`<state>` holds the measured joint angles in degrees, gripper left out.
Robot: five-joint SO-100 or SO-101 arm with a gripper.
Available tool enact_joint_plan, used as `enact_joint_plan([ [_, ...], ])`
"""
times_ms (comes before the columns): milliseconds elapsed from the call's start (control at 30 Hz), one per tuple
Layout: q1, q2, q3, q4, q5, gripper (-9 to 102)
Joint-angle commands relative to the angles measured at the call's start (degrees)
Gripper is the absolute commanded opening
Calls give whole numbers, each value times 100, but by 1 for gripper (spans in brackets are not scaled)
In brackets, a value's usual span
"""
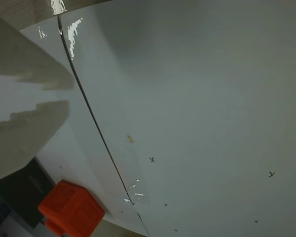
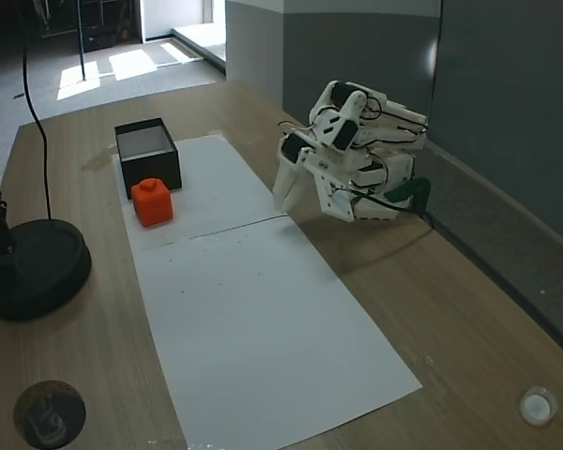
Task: Grab a orange square and put it in the box.
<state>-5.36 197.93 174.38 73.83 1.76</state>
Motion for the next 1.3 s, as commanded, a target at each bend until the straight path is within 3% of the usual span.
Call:
enact_joint_plan([
  [0,0,97,-255,18,9,0],
  [633,-9,97,-246,-70,-9,0],
  [733,211,88,-202,-738,-325,9],
  [833,976,88,-290,-1222,-923,25],
  [900,1485,26,-554,-1617,-773,30],
  [1033,2171,-114,-1450,-1758,-536,31],
  [1267,1828,-2417,-2646,-1819,-923,31],
])
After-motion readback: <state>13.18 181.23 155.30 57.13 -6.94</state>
